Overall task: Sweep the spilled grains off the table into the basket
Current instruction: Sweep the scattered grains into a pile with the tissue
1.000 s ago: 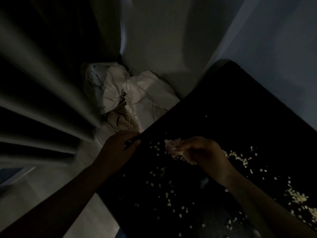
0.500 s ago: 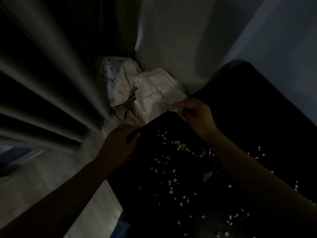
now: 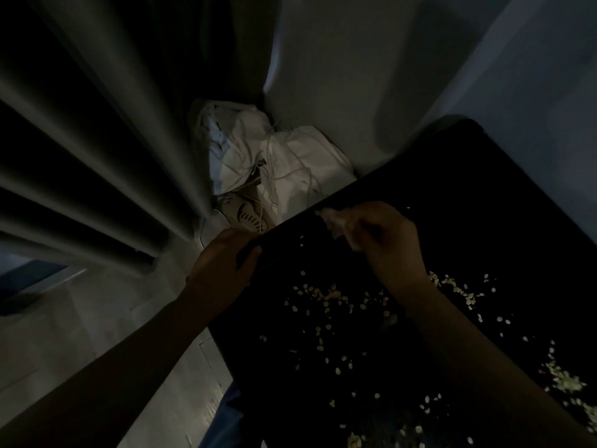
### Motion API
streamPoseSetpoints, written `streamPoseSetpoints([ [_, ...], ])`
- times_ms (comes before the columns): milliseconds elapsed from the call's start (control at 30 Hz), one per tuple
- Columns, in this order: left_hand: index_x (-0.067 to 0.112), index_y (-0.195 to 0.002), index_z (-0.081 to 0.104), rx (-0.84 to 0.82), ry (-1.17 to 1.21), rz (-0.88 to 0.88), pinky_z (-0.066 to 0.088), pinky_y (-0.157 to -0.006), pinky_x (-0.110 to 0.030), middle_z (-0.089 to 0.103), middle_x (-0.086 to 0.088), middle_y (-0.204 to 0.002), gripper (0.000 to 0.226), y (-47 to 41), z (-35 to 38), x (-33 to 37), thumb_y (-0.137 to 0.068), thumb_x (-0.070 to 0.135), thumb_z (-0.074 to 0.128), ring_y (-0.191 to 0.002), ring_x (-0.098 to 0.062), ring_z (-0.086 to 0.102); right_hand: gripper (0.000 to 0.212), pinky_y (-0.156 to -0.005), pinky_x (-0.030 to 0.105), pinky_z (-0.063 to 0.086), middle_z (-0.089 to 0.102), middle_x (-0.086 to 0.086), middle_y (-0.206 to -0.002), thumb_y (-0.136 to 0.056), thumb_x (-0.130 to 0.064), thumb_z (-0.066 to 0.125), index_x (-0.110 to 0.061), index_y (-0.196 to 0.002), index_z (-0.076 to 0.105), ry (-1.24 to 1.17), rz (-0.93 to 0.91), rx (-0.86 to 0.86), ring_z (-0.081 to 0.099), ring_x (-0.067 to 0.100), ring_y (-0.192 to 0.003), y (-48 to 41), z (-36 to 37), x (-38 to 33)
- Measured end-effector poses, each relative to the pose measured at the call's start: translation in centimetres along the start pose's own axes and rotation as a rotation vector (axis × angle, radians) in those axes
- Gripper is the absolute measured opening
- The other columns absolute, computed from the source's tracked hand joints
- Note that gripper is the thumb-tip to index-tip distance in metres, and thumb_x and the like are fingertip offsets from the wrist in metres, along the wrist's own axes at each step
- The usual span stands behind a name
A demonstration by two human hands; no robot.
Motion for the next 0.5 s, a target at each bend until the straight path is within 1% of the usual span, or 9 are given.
streamPoseSetpoints([
  [67, 0.011, -0.115, 0.065, 0.008, -0.005, 0.004, 0.028, -0.077, -0.008, 0.063, -0.007, -0.108, 0.040, 0.0, -0.1, 0.1, -0.088, 0.033, 0.045, -0.099, -0.020, 0.058, 0.035, -0.081, 0.037, 0.055, 0.069, -0.013, -0.096, -0.088, -0.005, 0.062, -0.036, -0.098, 0.074, 0.032, 0.067, 0.033, 0.066, 0.010, -0.089, -1.8, 1.2, 2.2],
  [100, 0.009, -0.114, 0.065, 0.012, -0.001, 0.008, 0.029, -0.077, -0.008, 0.064, -0.008, -0.107, 0.039, 0.1, -0.1, 0.2, -0.088, 0.031, 0.046, -0.098, -0.021, 0.059, 0.030, -0.086, 0.043, 0.055, 0.068, -0.008, -0.100, -0.088, -0.005, 0.061, -0.027, -0.102, 0.074, 0.071, 0.070, 0.036, 0.066, 0.012, -0.094, -2.1, 1.8, 3.0],
  [167, 0.008, -0.113, 0.066, 0.017, 0.004, 0.014, 0.029, -0.077, -0.003, 0.064, -0.009, -0.106, 0.037, 0.1, -0.2, 0.2, -0.089, 0.029, 0.048, -0.097, -0.021, 0.059, 0.029, -0.091, 0.045, 0.053, 0.067, -0.004, -0.106, -0.087, -0.001, 0.063, -0.020, -0.106, 0.073, 0.136, 0.026, 0.060, 0.065, 0.014, -0.102, -1.9, 2.5, 3.6],
  [233, 0.009, -0.113, 0.066, 0.021, 0.008, 0.017, 0.026, -0.078, 0.003, 0.064, -0.008, -0.105, 0.035, 0.1, -0.2, 0.0, -0.089, 0.028, 0.049, -0.096, -0.019, 0.059, 0.032, -0.093, 0.044, 0.052, 0.067, -0.005, -0.113, -0.085, 0.000, 0.065, -0.020, -0.109, 0.071, 0.164, -0.037, 0.037, 0.063, 0.013, -0.107, -1.1, 2.5, 3.4],
  [267, 0.009, -0.113, 0.065, 0.020, 0.007, 0.021, 0.026, -0.078, 0.003, 0.064, -0.007, -0.105, 0.035, 0.1, -0.2, 0.0, -0.089, 0.028, 0.049, -0.096, -0.019, 0.059, 0.031, -0.094, 0.043, 0.051, 0.066, -0.007, -0.116, -0.085, -0.001, 0.065, -0.019, -0.110, 0.071, 0.200, -0.079, 0.012, 0.062, 0.012, -0.108, -0.5, 2.4, 3.2],
  [367, 0.009, -0.115, 0.065, 0.008, 0.010, 0.023, 0.030, -0.078, -0.005, 0.063, -0.007, -0.107, 0.039, 0.0, -0.1, -0.1, -0.090, 0.032, 0.046, -0.097, -0.019, 0.059, 0.027, -0.093, 0.037, 0.048, 0.065, -0.011, -0.115, -0.086, -0.003, 0.065, -0.017, -0.108, 0.071, 0.360, -0.191, -0.025, 0.060, 0.008, -0.103, 1.0, 2.2, 2.7],
  [433, 0.009, -0.116, 0.064, 0.001, 0.008, 0.029, 0.030, -0.078, -0.009, 0.063, -0.008, -0.108, 0.043, 0.0, -0.1, -0.1, -0.090, 0.036, 0.043, -0.098, -0.020, 0.058, 0.027, -0.094, 0.022, 0.042, 0.064, -0.010, -0.113, -0.084, -0.001, 0.066, -0.014, -0.106, 0.071, 0.421, -0.226, -0.013, 0.056, 0.006, -0.101, 1.5, 2.3, 2.3],
  [467, 0.009, -0.117, 0.064, 0.002, 0.006, 0.034, 0.031, -0.077, -0.009, 0.063, -0.008, -0.108, 0.044, 0.0, -0.1, -0.1, -0.090, 0.037, 0.042, -0.098, -0.020, 0.058, 0.026, -0.093, 0.015, 0.038, 0.065, -0.007, -0.112, -0.084, -0.002, 0.065, -0.012, -0.107, 0.071, 0.455, -0.227, -0.001, 0.054, 0.007, -0.100, 1.7, 2.5, 2.2],
  [500, 0.009, -0.117, 0.064, 0.004, 0.003, 0.038, 0.031, -0.077, -0.010, 0.063, -0.008, -0.108, 0.044, 0.0, -0.1, 0.0, -0.090, 0.036, 0.043, -0.098, -0.021, 0.059, 0.026, -0.092, 0.011, 0.034, 0.067, -0.002, -0.112, -0.085, -0.004, 0.064, -0.011, -0.109, 0.071, 0.492, -0.211, 0.013, 0.054, 0.011, -0.100, 2.0, 2.7, 2.4],
])
Point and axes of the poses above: each hand's wrist, its own y-axis away from the middle knuckle, its own z-axis out of the palm, x = y × z, the point moved 3 cm from there along -y, towards the middle knuckle
